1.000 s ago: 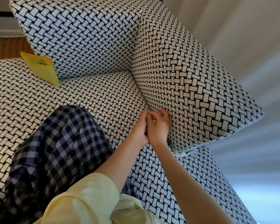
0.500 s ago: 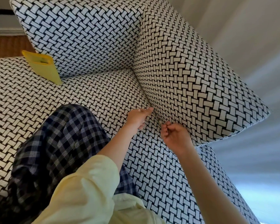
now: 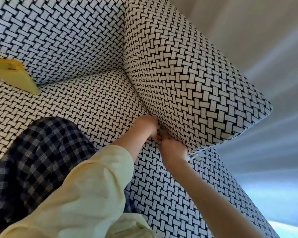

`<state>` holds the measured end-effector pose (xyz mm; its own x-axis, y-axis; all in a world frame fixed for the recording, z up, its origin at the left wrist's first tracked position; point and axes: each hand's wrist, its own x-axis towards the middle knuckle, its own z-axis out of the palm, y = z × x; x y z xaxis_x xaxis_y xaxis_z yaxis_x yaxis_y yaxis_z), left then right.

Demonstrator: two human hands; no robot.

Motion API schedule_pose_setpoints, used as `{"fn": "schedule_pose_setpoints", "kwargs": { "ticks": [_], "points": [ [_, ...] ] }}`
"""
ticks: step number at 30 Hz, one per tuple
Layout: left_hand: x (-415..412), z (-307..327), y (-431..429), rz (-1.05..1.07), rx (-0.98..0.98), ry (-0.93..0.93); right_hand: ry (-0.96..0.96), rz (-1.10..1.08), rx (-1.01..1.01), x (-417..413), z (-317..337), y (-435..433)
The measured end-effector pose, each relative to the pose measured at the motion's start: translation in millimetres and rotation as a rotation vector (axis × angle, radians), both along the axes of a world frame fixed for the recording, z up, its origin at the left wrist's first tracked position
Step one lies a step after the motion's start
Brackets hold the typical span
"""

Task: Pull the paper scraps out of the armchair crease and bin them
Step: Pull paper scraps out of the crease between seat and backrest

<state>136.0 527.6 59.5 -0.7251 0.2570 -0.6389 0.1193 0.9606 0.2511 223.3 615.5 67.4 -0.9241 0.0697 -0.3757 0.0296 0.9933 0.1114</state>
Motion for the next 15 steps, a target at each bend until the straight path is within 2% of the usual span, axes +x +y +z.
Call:
{"fn": "schedule_pose_setpoints", "kwargs": {
  "ticks": [2,6,12,15],
  "points": [
    [-4.5,2.3,1.9,-0.036,-0.035,-0.034,-0.066,0.071,0.054,-0.1,-1.6,-0.4],
    [-14.4,-1.4,4.6,-0.07,-0.055,-0.045,-0.071,0.106,0.053,-10.4,-8.5,-5.3],
    [-21.6,-4.8,-8.5,0.072,0.11,-0.111,-0.071,0.104,0.036,-33.3,-21.1,-15.6],
    [-23.7,-2.4,-10.8,0.146,0.125,-0.187,-0.05,0.129,0.036,-37.3,-22.5,-17.3]
  ]
}}
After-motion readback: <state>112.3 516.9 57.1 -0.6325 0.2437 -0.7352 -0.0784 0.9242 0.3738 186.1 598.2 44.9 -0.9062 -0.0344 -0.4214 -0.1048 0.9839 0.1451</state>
